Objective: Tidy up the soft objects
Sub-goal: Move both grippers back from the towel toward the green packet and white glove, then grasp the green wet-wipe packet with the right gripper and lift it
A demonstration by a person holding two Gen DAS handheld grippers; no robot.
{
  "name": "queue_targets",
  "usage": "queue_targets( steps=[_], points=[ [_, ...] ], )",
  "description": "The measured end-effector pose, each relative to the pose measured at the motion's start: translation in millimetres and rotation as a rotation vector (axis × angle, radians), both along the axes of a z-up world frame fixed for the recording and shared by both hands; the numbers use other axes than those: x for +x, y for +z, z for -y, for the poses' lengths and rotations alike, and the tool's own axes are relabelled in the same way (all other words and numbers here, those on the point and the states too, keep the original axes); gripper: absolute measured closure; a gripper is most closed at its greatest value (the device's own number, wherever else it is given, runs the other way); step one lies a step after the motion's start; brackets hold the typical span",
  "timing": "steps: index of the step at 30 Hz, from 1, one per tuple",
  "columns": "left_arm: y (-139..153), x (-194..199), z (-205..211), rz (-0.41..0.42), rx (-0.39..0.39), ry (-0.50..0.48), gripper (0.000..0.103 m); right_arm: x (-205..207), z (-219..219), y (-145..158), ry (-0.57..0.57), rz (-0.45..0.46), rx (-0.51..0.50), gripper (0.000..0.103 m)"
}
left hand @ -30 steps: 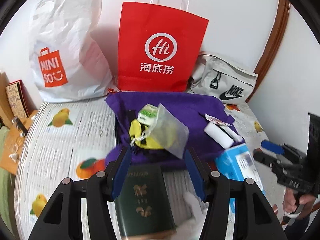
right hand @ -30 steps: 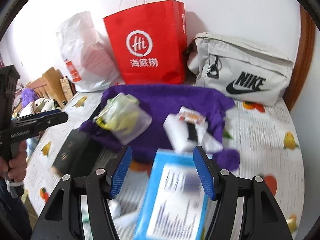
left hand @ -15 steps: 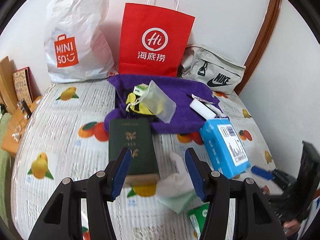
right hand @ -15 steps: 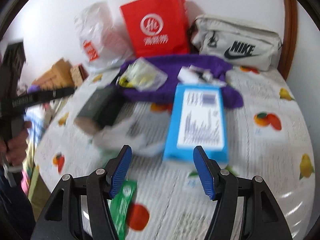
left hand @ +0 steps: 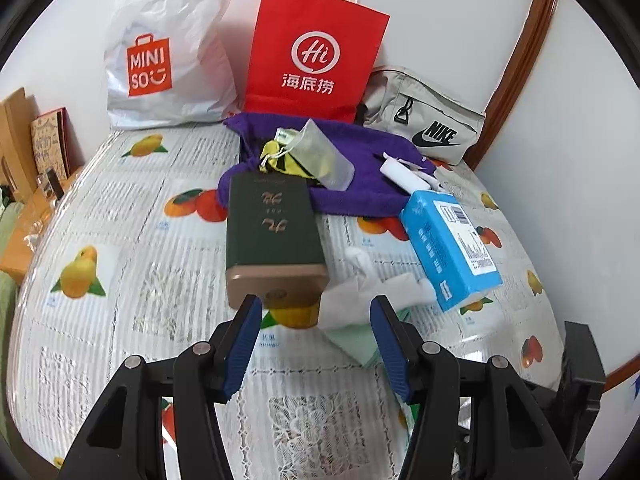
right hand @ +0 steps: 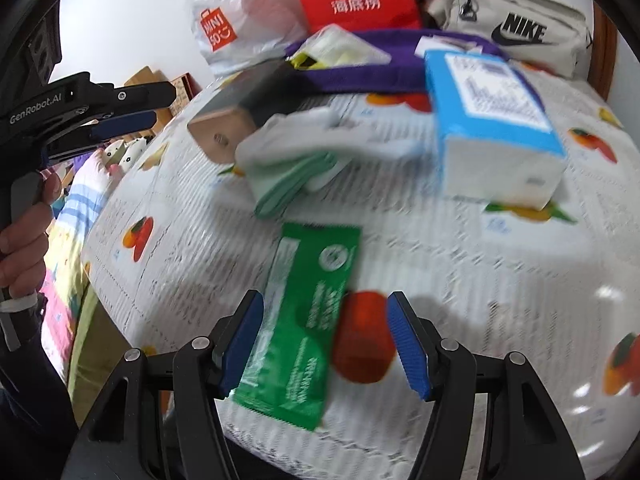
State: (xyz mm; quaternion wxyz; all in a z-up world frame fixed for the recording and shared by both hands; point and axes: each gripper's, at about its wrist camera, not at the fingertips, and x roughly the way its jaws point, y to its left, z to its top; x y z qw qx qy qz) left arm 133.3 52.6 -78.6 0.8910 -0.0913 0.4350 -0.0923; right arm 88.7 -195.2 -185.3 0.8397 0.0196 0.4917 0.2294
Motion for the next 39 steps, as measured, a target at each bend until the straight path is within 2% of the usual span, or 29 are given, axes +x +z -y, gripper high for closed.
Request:
queue_targets(
  steps=[3, 7, 10, 12, 13, 15, 17, 21, 28, 31, 34, 39],
  points=[
    [-6.4, -1.3, -3.4, -0.011, -0.008, 0.005, 0.049, -5.3, -9.0, -6.7, -0.005, -0.005, 0.004, 0.039],
    [-14.0, -3.0, -3.8, -0.025, -0.013, -0.001, 0.049, -12.1, -23.2, -8.4, -0.029, 0.049, -0.055, 0.031],
    [-19.1, -1.9, -0.7, -0.032, -0.012, -0.013, 0.049, -16.5, -37.0, -11.6, -0.05, 0.097, -0.123, 0.03],
    [-21.9, -0.6, 2.2, -0.035, -0.012, -0.023, 0.049, -18.2, -44.3, -13.3, -0.064, 0.13, -0.172, 0.039],
    [-23.0, -0.4, 3.4, -0.037, -0.013, -0.027, 0.049, -18.6, -45.7, -13.2, -0.073, 0.154, -0.198, 0.056],
    [-26.4, 0.9, 7.4, -0.044, -0.011, -0.04, 0.049, -15.9, -43.5, -12.5, -0.063, 0.161, -0.197, 0.059],
    [-30.2, 2.0, 12.9, -0.049, -0.004, -0.053, 0.049, -13.2, -35.9, -11.1, -0.055, 0.153, -0.175, 0.068],
    [-43.2, 7.3, 23.4, -0.07, -0.005, -0.067, 0.049, -7.4, -12.9, -6.9, -0.068, 0.125, -0.13, 0.071],
    [-64.6, 17.3, 40.0, -0.098, -0.031, -0.079, 0.049, 8.7, 33.7, -4.5, -0.153, 0.136, -0.174, 0.071],
    [-69.9, 21.4, 42.9, -0.099, -0.071, -0.074, 0.049, 15.8, 50.3, -4.5, -0.172, 0.141, -0.179, 0.071],
    [-73.9, 26.0, 42.9, -0.097, -0.123, -0.053, 0.049, 19.8, 58.6, -4.8, -0.168, 0.143, -0.161, 0.071],
    [-84.7, 34.2, 47.2, -0.109, -0.144, -0.025, 0.047, 24.4, 56.9, -7.0, -0.157, 0.174, -0.164, 0.068]
  ],
)
